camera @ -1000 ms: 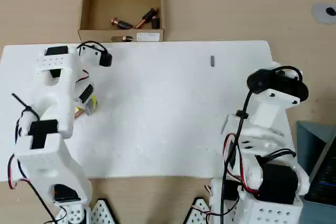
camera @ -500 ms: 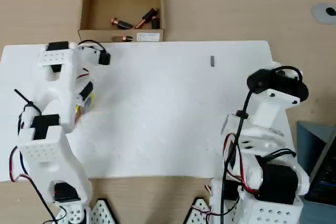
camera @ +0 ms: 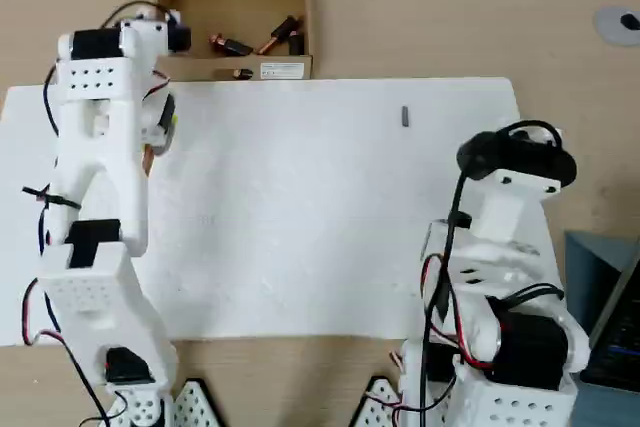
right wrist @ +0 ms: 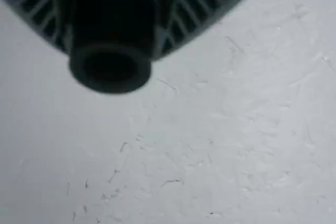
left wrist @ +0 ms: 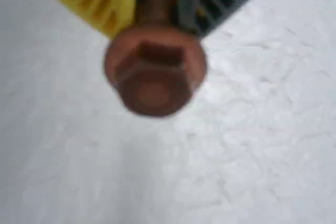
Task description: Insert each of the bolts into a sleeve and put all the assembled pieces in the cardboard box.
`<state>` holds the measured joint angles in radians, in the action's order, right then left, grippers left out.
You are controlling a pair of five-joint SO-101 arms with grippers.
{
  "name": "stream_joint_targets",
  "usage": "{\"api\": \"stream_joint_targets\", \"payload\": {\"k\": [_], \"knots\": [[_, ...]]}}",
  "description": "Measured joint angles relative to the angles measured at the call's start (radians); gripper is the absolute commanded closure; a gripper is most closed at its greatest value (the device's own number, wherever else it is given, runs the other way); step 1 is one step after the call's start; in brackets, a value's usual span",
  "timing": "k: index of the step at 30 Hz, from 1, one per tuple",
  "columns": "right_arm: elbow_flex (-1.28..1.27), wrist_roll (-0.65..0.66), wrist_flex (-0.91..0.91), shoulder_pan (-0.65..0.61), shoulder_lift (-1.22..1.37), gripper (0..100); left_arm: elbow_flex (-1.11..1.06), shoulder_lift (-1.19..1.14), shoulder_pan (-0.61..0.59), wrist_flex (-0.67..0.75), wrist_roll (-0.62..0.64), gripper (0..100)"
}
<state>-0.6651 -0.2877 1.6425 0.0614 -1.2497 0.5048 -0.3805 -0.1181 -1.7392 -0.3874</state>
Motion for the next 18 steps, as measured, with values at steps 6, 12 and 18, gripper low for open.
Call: {"api": "stream_joint_targets", "payload": {"k": [6, 12, 18], "knots": [[0.000, 0.041, 0.000, 0.000, 0.000, 98.9, 0.011, 0.180, 0.115, -0.003, 0.153, 100], [0.000, 0.110, 0.000, 0.000, 0.000, 98.9, 0.011, 0.354, 0.199, -0.005, 0.206, 100], [0.000, 0.170, 0.000, 0.000, -0.005, 98.9, -0.152, 0.580, 0.258, -0.008, 0.207, 100]]}}
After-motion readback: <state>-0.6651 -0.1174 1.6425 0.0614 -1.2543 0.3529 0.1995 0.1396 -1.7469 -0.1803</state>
